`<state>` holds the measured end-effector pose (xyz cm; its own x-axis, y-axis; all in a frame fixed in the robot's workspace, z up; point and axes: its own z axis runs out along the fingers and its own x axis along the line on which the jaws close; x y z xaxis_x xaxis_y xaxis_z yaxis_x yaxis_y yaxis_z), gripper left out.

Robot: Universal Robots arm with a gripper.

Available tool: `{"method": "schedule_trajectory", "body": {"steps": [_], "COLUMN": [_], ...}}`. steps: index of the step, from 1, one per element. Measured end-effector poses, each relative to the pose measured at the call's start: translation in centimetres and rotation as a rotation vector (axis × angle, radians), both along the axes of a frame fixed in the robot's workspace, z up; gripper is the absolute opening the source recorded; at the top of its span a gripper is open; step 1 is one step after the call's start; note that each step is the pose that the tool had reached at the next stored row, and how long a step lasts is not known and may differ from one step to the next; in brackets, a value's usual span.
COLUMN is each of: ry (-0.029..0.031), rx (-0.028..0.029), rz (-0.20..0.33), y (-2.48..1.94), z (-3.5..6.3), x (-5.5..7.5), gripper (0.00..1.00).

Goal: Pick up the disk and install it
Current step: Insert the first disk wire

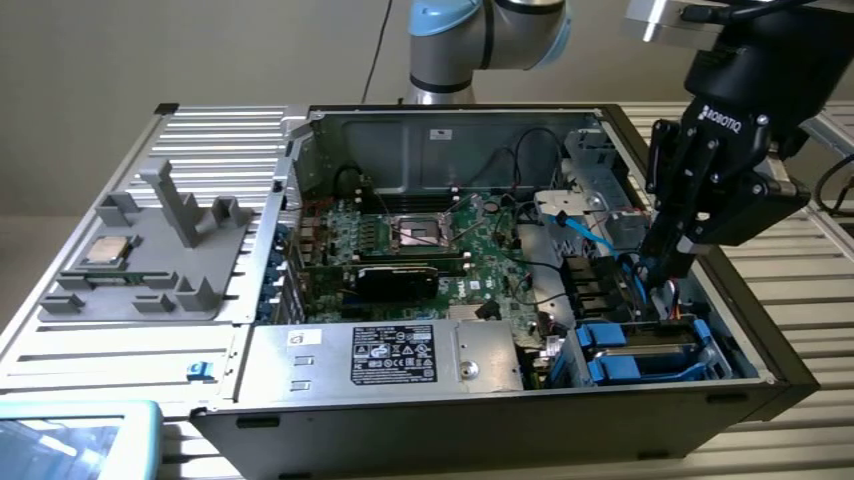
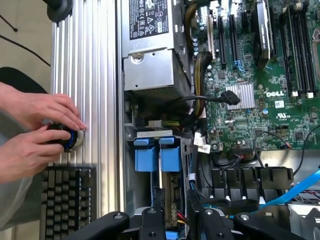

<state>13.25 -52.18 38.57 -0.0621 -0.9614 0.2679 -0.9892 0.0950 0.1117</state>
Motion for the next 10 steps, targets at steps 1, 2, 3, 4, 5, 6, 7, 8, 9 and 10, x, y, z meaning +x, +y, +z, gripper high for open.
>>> {"method": "schedule_trajectory", "body": {"steps": [1,2,3,4,5,6,7,8,9,10], "ry": [0.0,-0.0001,-0.0001,0.0,0.0,-0.0001,-0.0001,-0.0001,-0.0002,-0.0002], "rx": [0.0,0.0,0.0001,0.0002,0.0001,0.0,0.0001,0.0,0.0,-0.0002], "rz": [0.0,0.0,0.0,0.0,0.0,0.0,0.0,0.0,0.0,0.0], "y": [0.22,0.33,0.4,0.45,0.47,0.47,0.47,0.47,0.47,0.47], "z": [-0.04,-0.13,-0.26,-0.4,-0.56,-0.72,-0.91,-1.03,-1.11,-1.17], "x": [0.0,0.0,0.0,0.0,0.0,0.0,0.0,-0.1,-0.1,-0.1], "gripper": [0.31,0.31,0.31,0.31,0.31,0.31,0.31,0.31,0.31,0.31]}}
